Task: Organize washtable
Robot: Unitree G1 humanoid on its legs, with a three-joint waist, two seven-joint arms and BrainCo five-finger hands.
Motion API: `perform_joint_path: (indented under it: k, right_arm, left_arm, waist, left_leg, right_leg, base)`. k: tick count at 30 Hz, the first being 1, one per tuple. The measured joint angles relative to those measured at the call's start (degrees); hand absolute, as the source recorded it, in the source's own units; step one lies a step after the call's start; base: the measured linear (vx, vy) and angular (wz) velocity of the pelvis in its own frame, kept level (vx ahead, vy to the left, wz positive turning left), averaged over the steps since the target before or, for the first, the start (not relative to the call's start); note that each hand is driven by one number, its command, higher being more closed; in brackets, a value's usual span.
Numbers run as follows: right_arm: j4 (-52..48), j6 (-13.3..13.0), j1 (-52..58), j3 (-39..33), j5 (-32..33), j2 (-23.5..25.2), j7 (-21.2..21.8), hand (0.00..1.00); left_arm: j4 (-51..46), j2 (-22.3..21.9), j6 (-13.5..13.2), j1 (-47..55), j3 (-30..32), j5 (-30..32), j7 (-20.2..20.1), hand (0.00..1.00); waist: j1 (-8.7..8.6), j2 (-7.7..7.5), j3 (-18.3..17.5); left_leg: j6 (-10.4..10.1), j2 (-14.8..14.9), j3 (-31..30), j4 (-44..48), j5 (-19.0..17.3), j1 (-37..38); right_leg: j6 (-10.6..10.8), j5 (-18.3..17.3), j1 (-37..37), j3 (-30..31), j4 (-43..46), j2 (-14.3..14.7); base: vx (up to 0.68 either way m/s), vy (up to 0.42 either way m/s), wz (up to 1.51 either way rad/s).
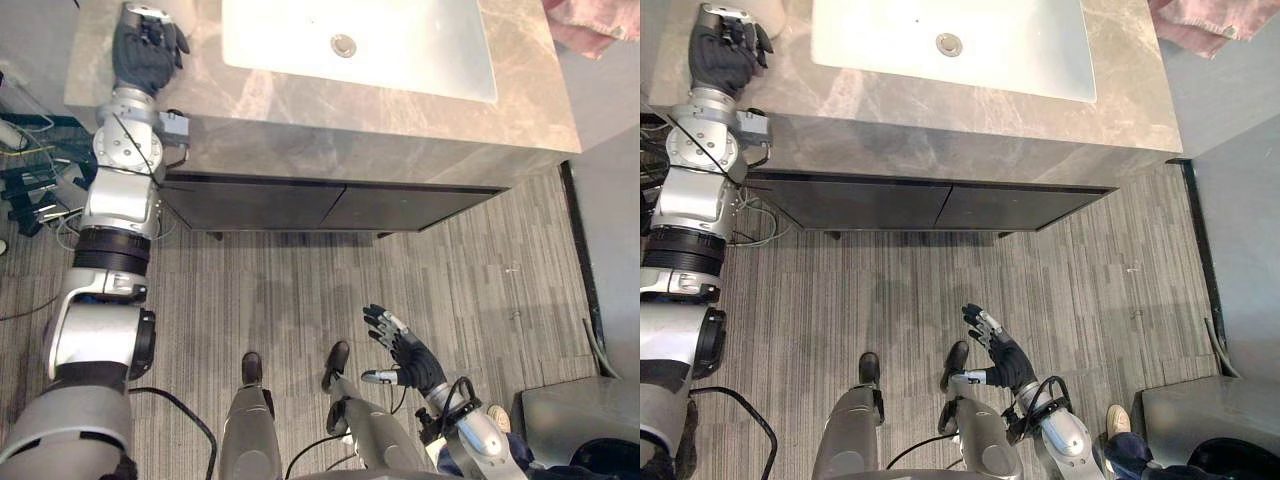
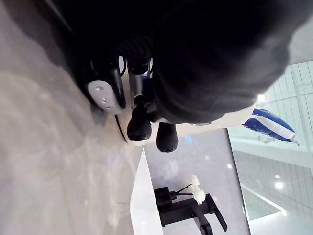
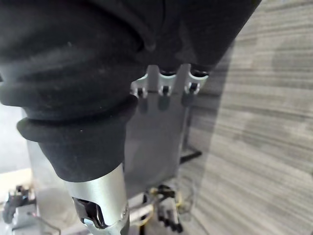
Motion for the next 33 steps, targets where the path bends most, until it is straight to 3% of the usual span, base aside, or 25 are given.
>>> perform_joint_path:
  k: [6, 18, 33]
  right_arm:
    - [-0.1, 0.0, 0.2, 0.2, 0.0, -1.1, 0.0, 0.0]
    - [-0.3, 0.0, 0.5, 2.6, 0.6, -1.1, 1.1, 0.0]
    - [-0.3, 0.0, 0.4, 3.8, 0.7, -1.2, 1.3, 0.0]
  left_arm:
    - [5.4, 0.1, 0.1, -4.3, -2.2, -1.4, -0.1, 1.0]
    - [15.2, 5.3, 0.7, -16.8, -6.9, -8.1, -2.1, 1.0]
    - [21.3, 7.4, 0.9, -19.8, -7.6, -11.1, -3.9, 1.0]
  waist:
    - [-2.03, 0.26, 0.2]
    - [-2.23, -1.06, 1.0]
    - [-2.8, -1.07, 1.1]
  left_leg:
    - [-1.0, -0.1, 0.0, -1.8, 0.7, 0.9]
    - [-0.6, -0.7, -0.3, -0.9, 1.1, -0.3]
    - [0.2, -0.9, 0.2, -1.2, 1.6, -1.5]
  right_leg:
    - [0.0, 0.0, -0.1, 0.3, 0.0, 0.1]
    - [0.1, 0.1, -0.8, 1.9, -0.3, -0.4]
    - [1.9, 2.4, -2.5, 3.5, -0.3, -0.7]
  base:
    - [0.01, -0.004, -0.06]
    - [-0.01, 0.053, 0.02]
    - [0.01, 0.051, -0.02]
